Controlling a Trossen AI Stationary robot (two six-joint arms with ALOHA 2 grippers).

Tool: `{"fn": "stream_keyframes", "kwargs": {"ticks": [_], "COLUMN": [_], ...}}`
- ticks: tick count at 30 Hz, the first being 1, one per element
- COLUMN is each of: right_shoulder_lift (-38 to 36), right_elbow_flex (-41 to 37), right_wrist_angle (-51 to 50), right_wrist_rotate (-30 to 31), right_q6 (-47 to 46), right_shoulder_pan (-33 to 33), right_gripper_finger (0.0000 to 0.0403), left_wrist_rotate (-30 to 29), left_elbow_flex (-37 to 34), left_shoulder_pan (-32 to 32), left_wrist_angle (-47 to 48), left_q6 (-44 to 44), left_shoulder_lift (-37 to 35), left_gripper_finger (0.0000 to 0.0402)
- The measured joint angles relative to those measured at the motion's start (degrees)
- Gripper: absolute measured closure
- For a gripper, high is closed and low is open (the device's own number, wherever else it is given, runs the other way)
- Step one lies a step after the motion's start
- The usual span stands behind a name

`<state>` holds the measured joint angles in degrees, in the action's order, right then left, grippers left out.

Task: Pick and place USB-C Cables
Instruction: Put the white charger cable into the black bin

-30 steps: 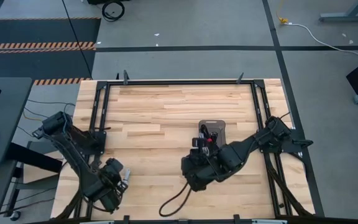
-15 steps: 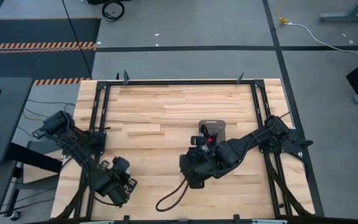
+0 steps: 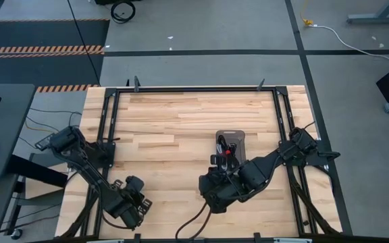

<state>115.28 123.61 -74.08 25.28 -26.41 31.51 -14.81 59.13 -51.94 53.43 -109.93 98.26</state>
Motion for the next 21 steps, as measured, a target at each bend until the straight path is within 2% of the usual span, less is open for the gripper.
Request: {"fn": "stream_keyframes", "kwargs": {"ticks": [9,17,21], "right_shoulder_lift": [0.0,0.0,0.0], "right_elbow_flex": [0.0,0.0,0.0], "right_wrist_angle": [0.4,0.4,0.9], "right_wrist_rotate": [0.2,0.2,0.2], "right_q6": [-0.5,0.3,0.7], "right_shoulder_pan": [0.0,0.0,-0.5], "right_gripper_finger": [0.0229,0.0229,0.0229], "left_wrist_rotate": [0.0,0.9,0.3], "left_elbow_flex": [-0.7,-6.9,-7.9], "left_shoulder_pan": [0.0,0.0,0.0], "left_wrist_angle": [1.7,-9.0,-9.0], "left_q6": [-0.1,-0.4,0.2], "left_shoulder_lift": [0.0,-0.2,-0.2], "left_gripper_finger": [0.0278,0.0278,0.0278]}}
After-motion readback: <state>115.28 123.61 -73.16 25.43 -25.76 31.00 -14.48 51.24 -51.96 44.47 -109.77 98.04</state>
